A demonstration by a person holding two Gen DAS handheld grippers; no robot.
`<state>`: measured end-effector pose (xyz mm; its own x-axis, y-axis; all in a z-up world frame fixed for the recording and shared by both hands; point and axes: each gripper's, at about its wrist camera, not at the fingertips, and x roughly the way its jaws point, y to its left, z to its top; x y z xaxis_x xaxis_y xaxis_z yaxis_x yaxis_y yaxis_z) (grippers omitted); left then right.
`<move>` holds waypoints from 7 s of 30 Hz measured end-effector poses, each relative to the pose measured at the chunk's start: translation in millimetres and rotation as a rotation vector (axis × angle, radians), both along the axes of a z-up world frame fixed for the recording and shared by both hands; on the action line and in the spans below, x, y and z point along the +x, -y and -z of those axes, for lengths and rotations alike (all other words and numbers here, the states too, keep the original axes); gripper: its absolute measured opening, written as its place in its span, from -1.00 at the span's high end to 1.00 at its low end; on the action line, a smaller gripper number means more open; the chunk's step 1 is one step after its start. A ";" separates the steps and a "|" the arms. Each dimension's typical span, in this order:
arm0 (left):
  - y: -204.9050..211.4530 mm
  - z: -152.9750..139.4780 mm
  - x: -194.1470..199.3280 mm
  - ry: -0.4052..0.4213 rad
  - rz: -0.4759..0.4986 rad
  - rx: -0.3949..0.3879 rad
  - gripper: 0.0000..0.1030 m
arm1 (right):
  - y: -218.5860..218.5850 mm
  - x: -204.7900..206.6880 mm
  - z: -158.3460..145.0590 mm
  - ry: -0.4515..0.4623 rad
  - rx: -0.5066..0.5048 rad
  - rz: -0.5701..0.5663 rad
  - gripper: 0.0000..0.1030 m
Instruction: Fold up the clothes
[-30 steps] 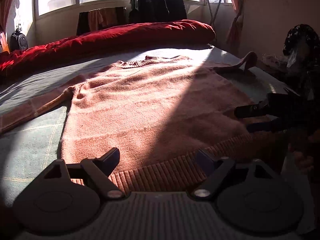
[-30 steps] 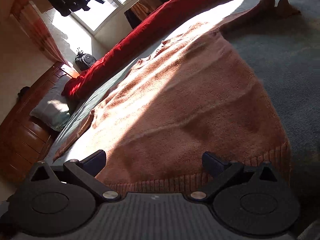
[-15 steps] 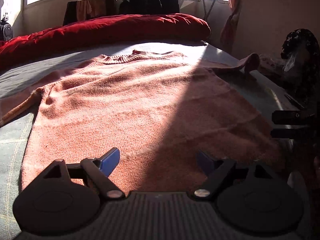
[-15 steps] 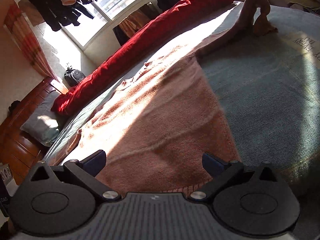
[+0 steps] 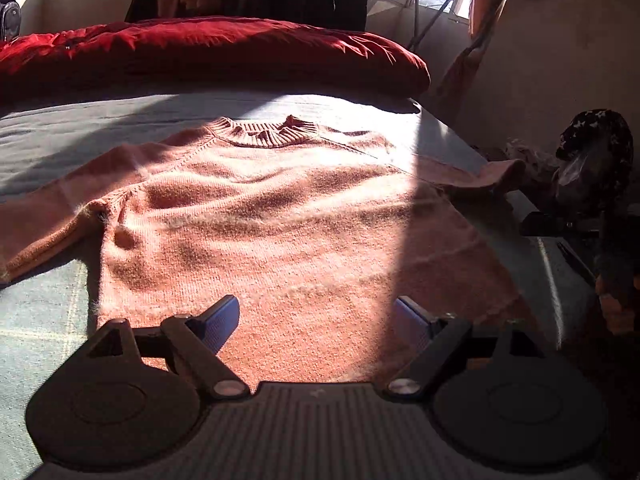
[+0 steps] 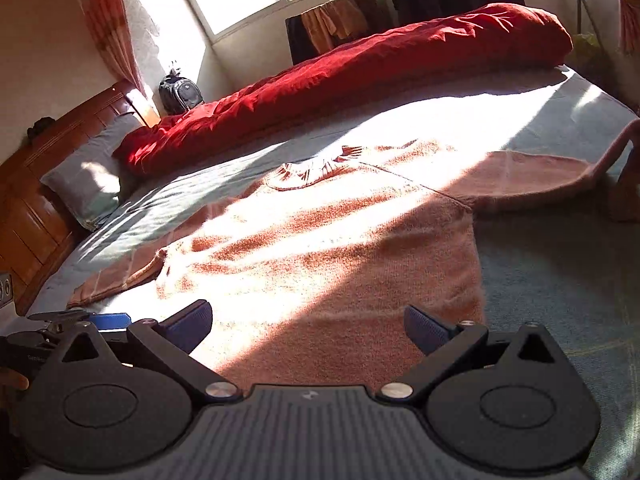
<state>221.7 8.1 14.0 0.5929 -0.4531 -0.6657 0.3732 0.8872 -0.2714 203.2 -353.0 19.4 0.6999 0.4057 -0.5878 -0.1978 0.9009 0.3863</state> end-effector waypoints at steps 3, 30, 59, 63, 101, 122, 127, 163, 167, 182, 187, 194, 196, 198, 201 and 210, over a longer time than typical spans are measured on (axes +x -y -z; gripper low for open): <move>-11.2 -22.9 43.5 -0.026 -0.008 -0.057 -0.64 | -6.8 42.0 -31.9 0.009 -0.063 -0.055 -1.00; -33.5 92.3 349.7 -0.066 0.177 0.204 -0.36 | 3.1 362.2 79.8 -0.059 -0.370 -0.343 -0.67; -7.5 74.8 325.9 0.086 -0.030 0.330 0.75 | 0.8 341.2 69.0 0.026 -0.428 -0.126 0.35; -12.3 41.1 288.1 0.079 -0.029 0.283 0.18 | -2.2 296.0 30.5 0.005 -0.321 -0.160 -0.10; 57.8 95.4 309.9 -0.041 -0.095 0.169 -0.23 | -96.2 324.7 95.2 -0.127 -0.315 -0.063 -1.00; 17.8 87.5 243.8 -0.011 -0.065 0.327 -0.52 | -37.7 275.3 77.4 -0.205 -0.163 -0.174 -0.99; -28.7 74.5 250.6 -0.088 -0.203 0.259 -0.51 | -15.0 255.2 59.3 -0.213 -0.136 -0.102 -0.99; -21.7 79.1 209.6 -0.047 -0.211 0.064 -0.44 | -45.0 119.8 85.6 -0.119 0.058 0.049 -1.00; -1.5 60.4 194.1 -0.068 -0.132 -0.012 -0.45 | -41.7 115.2 87.2 -0.107 0.096 0.080 -1.00; 49.7 69.0 103.4 -0.026 0.026 0.146 -0.57 | -41.6 61.4 81.7 -0.105 -0.075 0.039 -1.00; 50.0 69.5 46.7 -0.071 0.046 0.209 -0.61 | -39.6 14.3 81.3 -0.105 -0.162 0.027 -1.00; 49.4 72.4 -36.7 -0.031 -0.015 0.232 -0.76 | -37.2 -48.1 83.3 -0.126 -0.231 0.028 -1.00; 47.5 73.3 -54.9 -0.011 -0.044 0.216 -0.79 | -36.2 -62.7 86.8 -0.135 -0.237 0.030 -1.00; 47.5 76.5 -73.5 0.012 -0.073 0.228 -0.81 | -36.1 -73.5 90.6 -0.126 -0.245 0.036 -1.00; 49.4 81.3 -93.3 0.044 -0.107 0.243 -0.85 | -40.6 -82.1 96.4 -0.108 -0.274 0.052 -1.00; 46.0 79.2 -117.1 0.057 -0.146 0.245 -0.91 | -53.3 -93.4 100.6 -0.051 -0.340 0.103 -1.00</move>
